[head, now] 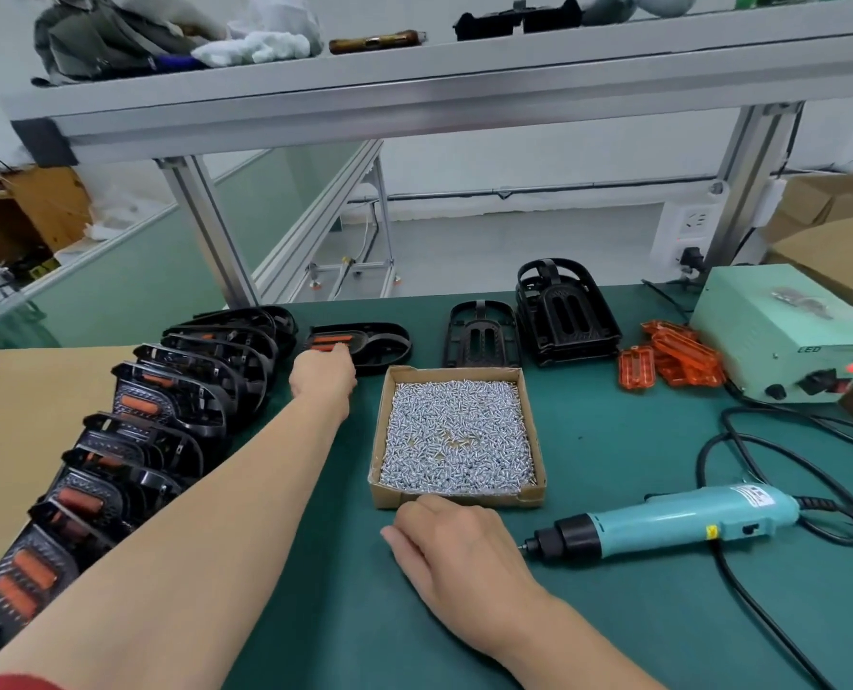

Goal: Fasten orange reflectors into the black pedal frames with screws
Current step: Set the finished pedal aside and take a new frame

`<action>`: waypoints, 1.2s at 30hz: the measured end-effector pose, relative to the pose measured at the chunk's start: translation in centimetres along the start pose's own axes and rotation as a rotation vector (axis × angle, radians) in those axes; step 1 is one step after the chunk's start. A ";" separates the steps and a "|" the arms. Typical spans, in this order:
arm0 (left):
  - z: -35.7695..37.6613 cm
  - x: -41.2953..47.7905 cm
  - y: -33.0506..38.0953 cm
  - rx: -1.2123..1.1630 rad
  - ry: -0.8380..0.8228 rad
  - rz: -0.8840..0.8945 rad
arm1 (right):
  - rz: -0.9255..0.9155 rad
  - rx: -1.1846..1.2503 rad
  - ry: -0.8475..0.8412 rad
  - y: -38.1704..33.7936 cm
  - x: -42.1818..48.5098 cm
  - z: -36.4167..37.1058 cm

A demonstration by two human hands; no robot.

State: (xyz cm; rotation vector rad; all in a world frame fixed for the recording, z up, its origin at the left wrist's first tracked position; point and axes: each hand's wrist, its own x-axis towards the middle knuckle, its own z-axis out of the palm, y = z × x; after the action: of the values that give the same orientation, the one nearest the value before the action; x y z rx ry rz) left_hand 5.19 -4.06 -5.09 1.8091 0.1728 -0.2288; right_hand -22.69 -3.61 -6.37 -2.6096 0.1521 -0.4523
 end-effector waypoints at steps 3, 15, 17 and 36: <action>0.6 -1.7 0.7 0.201 0.037 0.237 | 0.006 -0.010 -0.004 -0.2 0.2 0.0; 7.7 -4.4 4.4 0.752 -0.264 0.635 | 0.014 0.018 -0.010 -0.5 0.0 0.4; 9.0 -4.4 4.5 0.947 -0.284 0.672 | 0.001 0.030 0.018 -0.4 0.0 0.4; 8.7 -4.5 6.1 0.930 -0.174 0.758 | -0.019 0.063 0.048 0.3 0.0 0.6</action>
State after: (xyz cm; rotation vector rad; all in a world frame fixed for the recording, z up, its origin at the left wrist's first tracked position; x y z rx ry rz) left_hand 1.75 -14.03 -0.31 2.5963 -0.8691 0.1085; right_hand -22.54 -3.65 -7.01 -2.5416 0.1269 -0.5182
